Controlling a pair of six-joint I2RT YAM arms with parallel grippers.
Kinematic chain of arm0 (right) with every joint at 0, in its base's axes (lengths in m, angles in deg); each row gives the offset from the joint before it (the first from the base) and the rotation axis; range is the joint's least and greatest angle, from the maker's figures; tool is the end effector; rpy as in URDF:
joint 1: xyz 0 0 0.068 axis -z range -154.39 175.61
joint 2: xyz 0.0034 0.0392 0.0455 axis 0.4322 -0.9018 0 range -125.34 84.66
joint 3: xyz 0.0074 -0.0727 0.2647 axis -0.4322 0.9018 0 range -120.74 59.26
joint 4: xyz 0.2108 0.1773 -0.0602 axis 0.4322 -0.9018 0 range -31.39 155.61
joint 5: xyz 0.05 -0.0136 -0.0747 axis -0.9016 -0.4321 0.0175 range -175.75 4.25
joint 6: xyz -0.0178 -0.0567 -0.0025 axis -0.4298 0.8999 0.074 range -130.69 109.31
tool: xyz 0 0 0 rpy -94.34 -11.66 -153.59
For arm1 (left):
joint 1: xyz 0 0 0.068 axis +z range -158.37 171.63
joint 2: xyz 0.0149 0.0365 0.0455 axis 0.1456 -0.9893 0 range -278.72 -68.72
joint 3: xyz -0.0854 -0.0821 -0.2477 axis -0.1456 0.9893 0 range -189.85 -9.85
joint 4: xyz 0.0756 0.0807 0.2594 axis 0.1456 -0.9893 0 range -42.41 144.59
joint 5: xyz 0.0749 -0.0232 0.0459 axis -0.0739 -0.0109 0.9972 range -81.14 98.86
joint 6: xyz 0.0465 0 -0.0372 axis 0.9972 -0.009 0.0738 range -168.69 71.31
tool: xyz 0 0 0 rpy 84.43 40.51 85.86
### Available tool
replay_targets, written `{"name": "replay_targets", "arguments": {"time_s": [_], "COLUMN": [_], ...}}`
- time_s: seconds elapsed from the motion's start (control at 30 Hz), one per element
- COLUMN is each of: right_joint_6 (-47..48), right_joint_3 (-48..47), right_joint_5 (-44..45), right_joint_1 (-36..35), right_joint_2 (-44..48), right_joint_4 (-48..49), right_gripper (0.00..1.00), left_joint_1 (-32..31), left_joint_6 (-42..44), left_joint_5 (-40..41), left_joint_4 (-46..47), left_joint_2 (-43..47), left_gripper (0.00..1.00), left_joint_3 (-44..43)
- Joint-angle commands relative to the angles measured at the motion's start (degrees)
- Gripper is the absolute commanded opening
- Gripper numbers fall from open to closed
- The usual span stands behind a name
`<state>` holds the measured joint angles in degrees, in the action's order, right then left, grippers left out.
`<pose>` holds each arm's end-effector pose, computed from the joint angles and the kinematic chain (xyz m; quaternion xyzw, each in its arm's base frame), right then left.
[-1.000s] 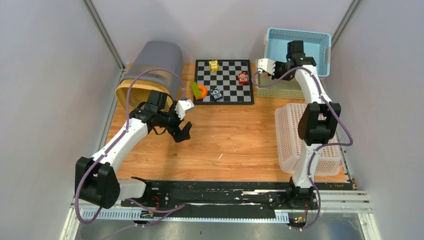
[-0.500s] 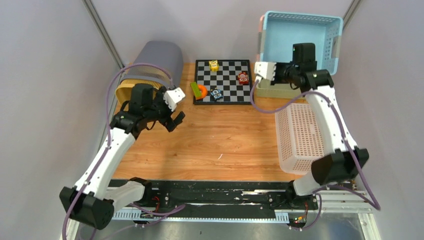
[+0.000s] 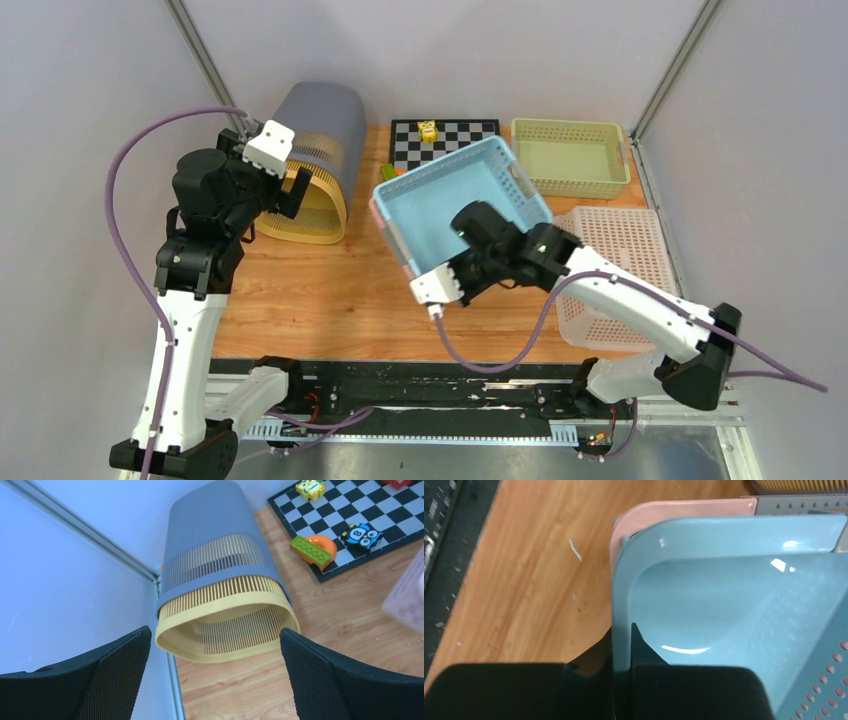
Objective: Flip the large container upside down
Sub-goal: Place multiple containers at the center of the board.
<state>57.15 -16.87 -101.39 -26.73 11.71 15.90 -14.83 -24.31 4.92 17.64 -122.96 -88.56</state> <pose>0.1648 0.2327 0.3583 -0.8228 0.4152 0.0758 0.3806 0.1958 -0.0251 0.4689 0.2280 0.7455 0.0710 0.6222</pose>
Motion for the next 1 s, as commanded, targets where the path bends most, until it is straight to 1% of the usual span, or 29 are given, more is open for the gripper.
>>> {"name": "replay_targets", "arguments": {"time_s": [0.0, 0.07, 0.17, 0.27, 0.33, 0.43, 0.53, 0.67, 0.77, 0.97], "right_joint_6": [-12.71, -17.48, -23.70, -27.93, -30.64, -34.37, -38.03, -40.55, -41.48, -41.69], "right_joint_3": [-2.26, -5.59, -11.26, -16.75, -19.76, -23.08, -26.03, -28.93, -30.45, -30.97], "right_joint_5": [9.94, 11.34, 13.66, 20.19, 22.71, 22.70, 20.79, 18.39, 17.41, 16.52], "right_joint_1": [-10.46, -14.29, -17.39, -19.95, -21.23, -22.37, -22.86, -23.40, -23.68, -24.03], "right_joint_2": [-5.60, -10.62, -18.24, -26.62, -31.08, -35.62, -39.08, -42.38, -44.38, -45.93], "right_joint_4": [5.65, 5.81, 6.01, 6.58, 6.44, 6.10, 5.63, 5.52, 5.55, 5.50], "right_gripper": [0.02, 0.02, 0.02, 0.02, 0.02, 0.02, 0.02, 0.03, 0.08, 0.28], "left_joint_1": [0.56, 0.50, 0.54, 0.54, 0.57, 0.56, 0.57, 0.54, 0.49, 0.55], "left_joint_6": [-2.05, -2.12, -2.06, -2.20, -2.44, -2.95, -3.19, -3.43, -3.76, -3.97], "left_joint_5": [3.78, 3.78, 3.81, 3.73, 3.33, 2.72, 2.41, 2.07, 1.27, 0.70], "left_joint_4": [-3.03, -3.40, -4.15, -4.12, -3.83, -3.27, -2.78, -1.96, -1.72, -1.80], "left_joint_2": [1.30, 2.06, 2.68, 3.50, 4.21, 5.15, 5.90, 6.95, 7.36, 8.29], "left_gripper": [1.00, 1.00, 1.00, 1.00, 1.00, 1.00, 1.00, 1.00, 1.00, 1.00], "left_joint_3": [0.69, 0.84, 0.90, 1.79, 2.78, 4.19, 5.61, 7.21, 7.97, 8.50]}}
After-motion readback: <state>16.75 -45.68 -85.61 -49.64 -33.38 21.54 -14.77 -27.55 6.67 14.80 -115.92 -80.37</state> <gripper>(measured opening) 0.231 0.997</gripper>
